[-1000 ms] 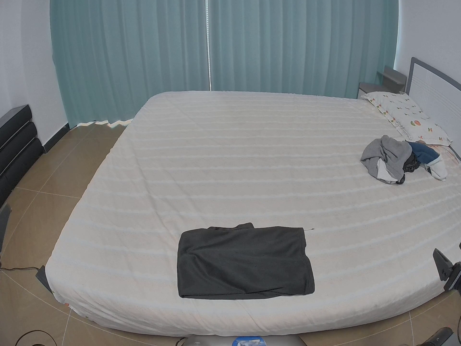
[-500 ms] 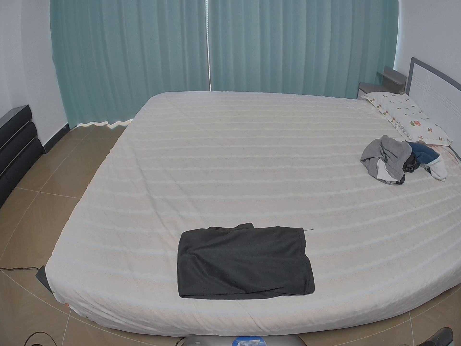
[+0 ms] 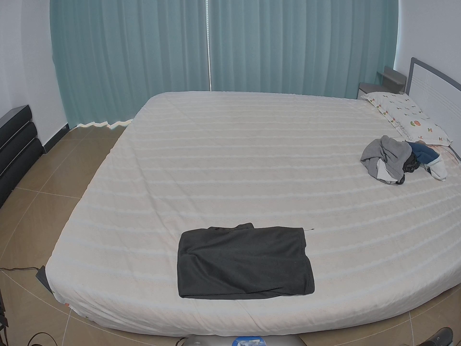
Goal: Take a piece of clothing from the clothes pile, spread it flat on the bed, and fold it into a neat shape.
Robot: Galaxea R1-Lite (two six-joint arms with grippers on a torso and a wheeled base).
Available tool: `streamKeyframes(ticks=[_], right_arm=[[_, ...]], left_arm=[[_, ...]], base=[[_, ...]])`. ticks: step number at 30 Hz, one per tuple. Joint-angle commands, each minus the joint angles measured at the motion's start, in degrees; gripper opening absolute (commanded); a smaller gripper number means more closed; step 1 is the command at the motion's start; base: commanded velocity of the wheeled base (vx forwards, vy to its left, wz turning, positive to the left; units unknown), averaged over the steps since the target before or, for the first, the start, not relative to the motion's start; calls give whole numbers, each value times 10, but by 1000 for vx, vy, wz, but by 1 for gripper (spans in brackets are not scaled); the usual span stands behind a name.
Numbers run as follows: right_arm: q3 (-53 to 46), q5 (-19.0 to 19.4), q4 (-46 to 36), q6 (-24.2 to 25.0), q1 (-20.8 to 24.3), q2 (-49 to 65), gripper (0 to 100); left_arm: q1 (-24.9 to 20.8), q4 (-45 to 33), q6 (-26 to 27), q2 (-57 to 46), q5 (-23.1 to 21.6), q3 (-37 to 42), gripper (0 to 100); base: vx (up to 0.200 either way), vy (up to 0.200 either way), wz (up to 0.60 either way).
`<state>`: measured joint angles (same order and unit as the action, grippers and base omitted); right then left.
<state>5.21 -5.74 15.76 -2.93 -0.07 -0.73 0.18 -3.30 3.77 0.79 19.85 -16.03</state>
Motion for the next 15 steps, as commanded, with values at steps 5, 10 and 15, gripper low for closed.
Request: streamKeyframes(ticks=[5, 10, 15], right_arm=[[-52, 22, -116, -17, 0, 6, 100], [-52, 21, -115, -8, 0, 6, 100], [-50, 24, -148, 53, -1, 6, 100]], left_arm=[[1, 6, -19, -4, 4, 86, 100], [1, 35, -18, -4, -28, 129, 100], [1, 74, -21, -4, -86, 160, 100]], base=[[0, 0, 0], [0, 0, 0], [0, 0, 0]])
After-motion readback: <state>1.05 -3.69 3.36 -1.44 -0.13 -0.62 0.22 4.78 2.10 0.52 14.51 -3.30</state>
